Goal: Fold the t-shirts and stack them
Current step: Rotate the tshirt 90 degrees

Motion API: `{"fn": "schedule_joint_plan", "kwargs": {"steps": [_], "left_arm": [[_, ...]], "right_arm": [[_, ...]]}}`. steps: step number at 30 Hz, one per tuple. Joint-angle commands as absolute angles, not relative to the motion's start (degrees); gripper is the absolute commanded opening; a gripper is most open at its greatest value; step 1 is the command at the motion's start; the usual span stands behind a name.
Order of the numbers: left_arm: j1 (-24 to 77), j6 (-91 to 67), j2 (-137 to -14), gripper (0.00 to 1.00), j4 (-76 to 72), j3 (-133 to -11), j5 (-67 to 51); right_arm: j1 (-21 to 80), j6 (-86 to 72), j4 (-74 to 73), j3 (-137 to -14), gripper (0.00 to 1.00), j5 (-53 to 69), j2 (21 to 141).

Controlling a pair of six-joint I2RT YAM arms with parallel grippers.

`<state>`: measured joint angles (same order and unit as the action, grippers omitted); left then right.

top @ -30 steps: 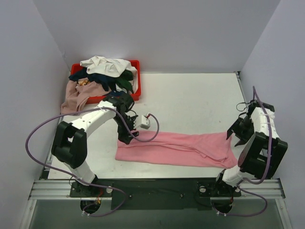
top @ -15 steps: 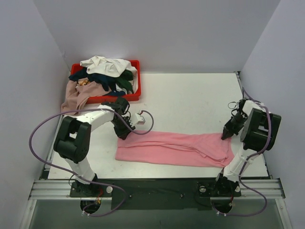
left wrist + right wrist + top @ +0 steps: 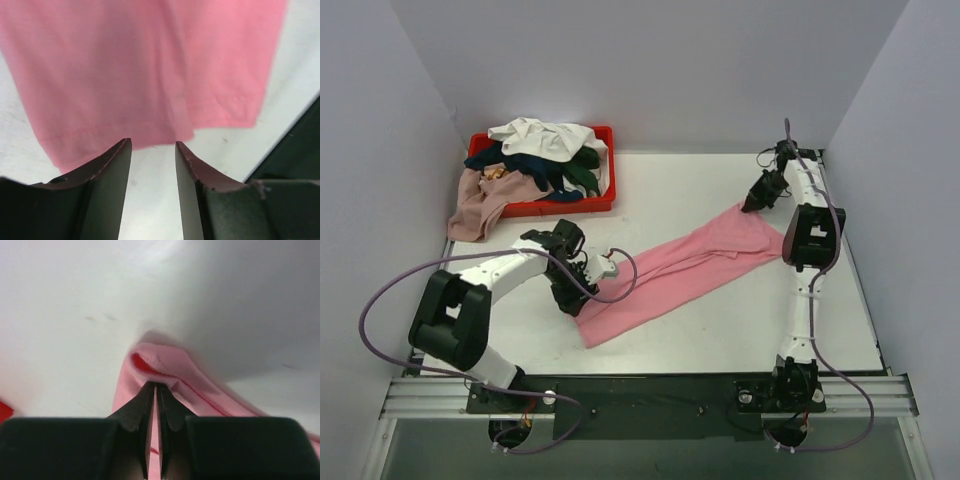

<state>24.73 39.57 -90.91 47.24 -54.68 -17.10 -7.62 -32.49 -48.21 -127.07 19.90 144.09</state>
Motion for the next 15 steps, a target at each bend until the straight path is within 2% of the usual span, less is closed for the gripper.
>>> {"fn": "schedule_joint_plan", "kwargs": {"steps": [1,4,7,10,12,15], "left_arm": [[24.71,36.39,-83.15,0.52,55.45,-55.63,-25.05],[21.28,36.65,-83.23,0.57,57.39,-60.46,-28.21],[18.03,35.86,-86.21,0.57,55.12,-64.06,-27.87],[15.74,34.9,-90.42,0.57,51.51,-64.86,-25.93],[15.12,34.72,-92.18,0.57,49.14,-65.13,-24.52],[14.5,34.72,-93.86,0.57,48.52,-66.26,-24.69]], "right_arm": [[-5.27,-34.28,-45.73,-136.49,0.09,24.52,145.03],[-5.97,-30.6,-41.5,-128.71,0.27,20.32,135.39],[-7.82,-28.57,-40.96,-115.11,0.34,15.83,126.93],[-9.66,-28.56,-40.52,-101.99,0.33,10.56,118.51],[-10.81,-28.74,-39.21,-94.68,0.29,10.63,116.2],[-12.48,-29.26,-37.8,-89.57,0.15,13.53,117.67]]}}
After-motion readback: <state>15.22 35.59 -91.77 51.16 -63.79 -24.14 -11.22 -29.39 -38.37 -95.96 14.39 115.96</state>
